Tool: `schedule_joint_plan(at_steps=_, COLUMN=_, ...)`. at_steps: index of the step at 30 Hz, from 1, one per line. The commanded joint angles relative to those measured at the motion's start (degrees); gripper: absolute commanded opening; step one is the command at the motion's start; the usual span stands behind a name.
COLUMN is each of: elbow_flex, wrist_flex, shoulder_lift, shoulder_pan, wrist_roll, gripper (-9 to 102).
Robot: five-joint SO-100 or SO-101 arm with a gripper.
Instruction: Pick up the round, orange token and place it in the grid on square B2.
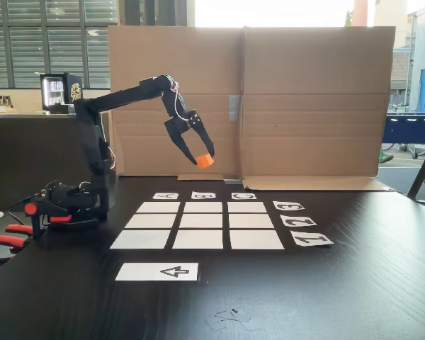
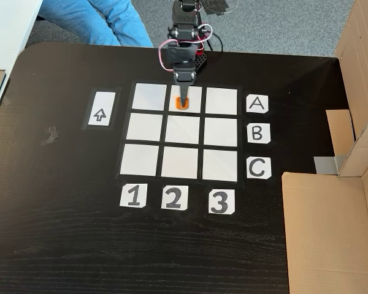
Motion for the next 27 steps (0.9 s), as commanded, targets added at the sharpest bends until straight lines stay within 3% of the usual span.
schedule_joint_plan(at_steps=1, elbow_flex=1.14, wrist_flex=0.09, shoulder_lift=-1.05, shoulder_pan=-0.53, wrist_roll=2.37, gripper=-1)
schedule_joint_plan(at_steps=27, elbow_flex=2.02, wrist_flex=-5.19, shoulder_lift=-20.83, shoulder_pan=3.78, wrist_roll=12.13, gripper=-1)
